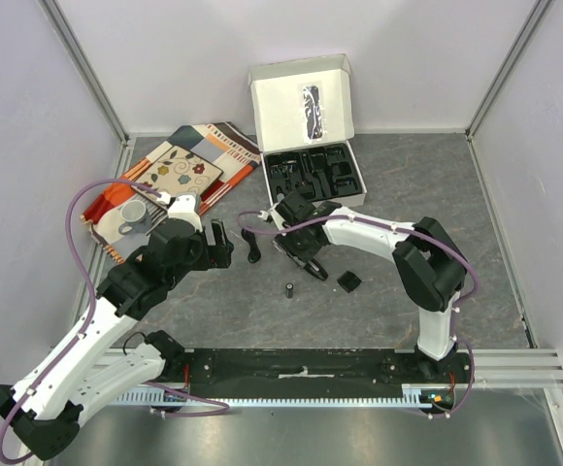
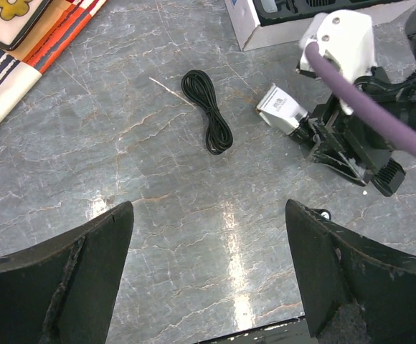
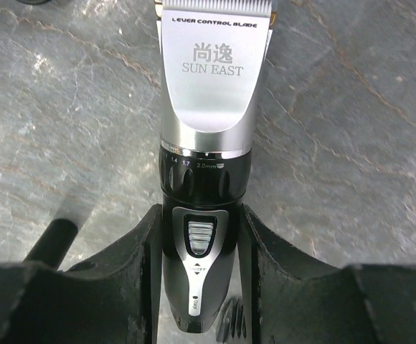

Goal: Sort the hair-cutting tools

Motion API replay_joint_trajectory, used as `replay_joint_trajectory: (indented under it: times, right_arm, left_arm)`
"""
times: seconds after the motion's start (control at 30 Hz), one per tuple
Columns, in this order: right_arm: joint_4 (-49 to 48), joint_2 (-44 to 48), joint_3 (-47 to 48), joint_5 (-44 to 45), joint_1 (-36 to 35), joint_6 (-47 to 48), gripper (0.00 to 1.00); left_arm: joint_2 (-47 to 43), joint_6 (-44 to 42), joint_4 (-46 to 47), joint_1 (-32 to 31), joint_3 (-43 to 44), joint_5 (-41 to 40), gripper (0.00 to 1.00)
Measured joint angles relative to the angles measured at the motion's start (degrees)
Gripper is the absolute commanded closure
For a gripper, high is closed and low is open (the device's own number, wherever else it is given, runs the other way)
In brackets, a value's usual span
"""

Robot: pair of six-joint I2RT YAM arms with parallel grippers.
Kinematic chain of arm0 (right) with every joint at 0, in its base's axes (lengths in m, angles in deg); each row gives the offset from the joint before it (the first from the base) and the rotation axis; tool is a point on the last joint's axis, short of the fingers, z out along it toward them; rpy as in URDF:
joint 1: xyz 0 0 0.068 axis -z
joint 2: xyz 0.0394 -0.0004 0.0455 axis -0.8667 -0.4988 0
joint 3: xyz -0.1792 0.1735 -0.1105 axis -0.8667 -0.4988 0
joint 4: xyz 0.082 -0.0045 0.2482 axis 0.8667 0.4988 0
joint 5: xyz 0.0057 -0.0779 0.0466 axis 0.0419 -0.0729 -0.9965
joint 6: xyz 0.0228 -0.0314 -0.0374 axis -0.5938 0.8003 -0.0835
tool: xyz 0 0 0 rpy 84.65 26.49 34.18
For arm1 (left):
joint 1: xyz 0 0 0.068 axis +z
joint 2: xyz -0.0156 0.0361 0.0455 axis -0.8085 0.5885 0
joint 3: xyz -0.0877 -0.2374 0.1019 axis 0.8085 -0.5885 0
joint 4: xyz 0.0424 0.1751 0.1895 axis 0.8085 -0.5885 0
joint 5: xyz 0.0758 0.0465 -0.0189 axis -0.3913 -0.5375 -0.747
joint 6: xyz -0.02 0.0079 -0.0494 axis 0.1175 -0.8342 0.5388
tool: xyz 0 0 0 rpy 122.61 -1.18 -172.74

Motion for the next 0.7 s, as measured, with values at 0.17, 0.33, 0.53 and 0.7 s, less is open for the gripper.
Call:
replay_joint_trajectory:
  times: [0.17,0.33,0.53,0.7]
  right_arm:
    - [6.45,3.04,4.96,5.11,-0.17,-1.97,0.98]
    - [9.6,5.53,14.67,12.17,0.63,-5.6,0.97]
    - [9.86,5.66,19.69,16.17,7.02,-9.38,0.96]
    - [8.87,0.83,25.68,17.33,13.73,-10.54,0.92]
  left_arm:
    - [-0.02,0.0,0.0,0.0,0.02,0.5,0.09]
    - [-0.33,0.0,0.0,0.0,0.02,1.51,0.09]
    - [-1.53,0.0,0.0,0.0,0.02,1.75,0.09]
    - [-1.51,0.02,0.0,0.0,0.02,2.78,0.09]
